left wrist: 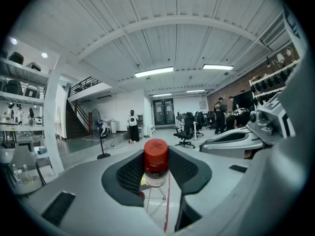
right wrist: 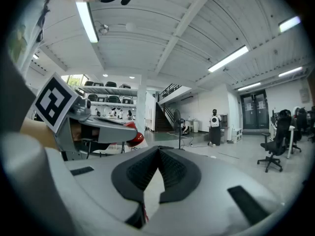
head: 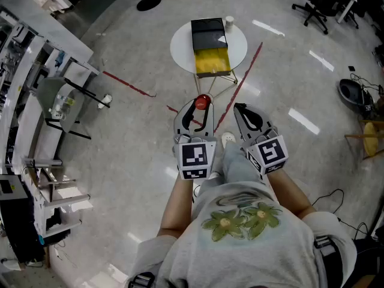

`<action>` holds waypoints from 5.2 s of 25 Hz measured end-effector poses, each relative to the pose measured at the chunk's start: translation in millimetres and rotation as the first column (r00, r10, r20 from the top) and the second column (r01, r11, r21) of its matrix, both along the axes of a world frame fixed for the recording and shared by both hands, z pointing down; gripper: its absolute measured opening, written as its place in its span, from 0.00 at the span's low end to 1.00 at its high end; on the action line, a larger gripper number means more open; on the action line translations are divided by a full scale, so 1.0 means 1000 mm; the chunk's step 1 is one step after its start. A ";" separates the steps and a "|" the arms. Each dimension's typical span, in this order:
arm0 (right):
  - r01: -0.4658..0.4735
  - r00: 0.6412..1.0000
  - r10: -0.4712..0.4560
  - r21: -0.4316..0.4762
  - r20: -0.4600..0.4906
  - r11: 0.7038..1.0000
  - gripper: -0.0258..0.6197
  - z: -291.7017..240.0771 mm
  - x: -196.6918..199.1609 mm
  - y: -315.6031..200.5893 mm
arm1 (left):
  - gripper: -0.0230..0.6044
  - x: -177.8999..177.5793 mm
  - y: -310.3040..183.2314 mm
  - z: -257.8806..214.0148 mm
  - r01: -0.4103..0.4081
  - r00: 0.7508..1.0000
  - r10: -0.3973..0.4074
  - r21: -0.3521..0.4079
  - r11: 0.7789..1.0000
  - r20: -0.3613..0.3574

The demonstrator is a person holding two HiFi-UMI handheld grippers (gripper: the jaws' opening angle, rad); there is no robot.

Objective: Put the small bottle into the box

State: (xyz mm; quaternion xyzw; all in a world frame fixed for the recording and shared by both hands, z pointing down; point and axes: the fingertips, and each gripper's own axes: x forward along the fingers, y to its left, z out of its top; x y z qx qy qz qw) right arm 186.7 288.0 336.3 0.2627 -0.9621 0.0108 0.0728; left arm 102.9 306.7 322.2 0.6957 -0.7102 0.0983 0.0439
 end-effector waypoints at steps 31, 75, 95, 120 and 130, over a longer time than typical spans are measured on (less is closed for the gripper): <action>0.083 0.996 -0.085 -0.077 -0.012 0.994 0.04 0.035 -0.070 -0.236 | 0.27 -0.076 -0.228 0.023 0.095 0.995 -0.095 -0.050 0.994 -0.005; -0.020 0.996 0.010 -0.113 -0.091 0.993 0.04 0.061 -0.158 -0.361 | 0.27 -0.150 -0.357 0.050 -0.106 0.994 0.101 -0.126 0.986 -0.043; -0.056 0.993 0.039 -0.156 -0.110 0.986 0.04 0.082 -0.173 -0.381 | 0.27 -0.157 -0.375 0.087 -0.175 0.984 0.168 -0.197 0.965 -0.055; -0.109 0.985 0.079 -0.199 -0.152 0.974 0.04 0.109 -0.177 -0.405 | 0.27 -0.159 -0.398 0.136 -0.244 0.970 0.232 -0.288 0.926 -0.078; -0.125 0.984 0.093 -0.208 -0.154 0.970 0.04 0.111 -0.178 -0.409 | 0.26 -0.160 -0.401 0.153 -0.267 0.964 0.252 -0.316 0.910 -0.089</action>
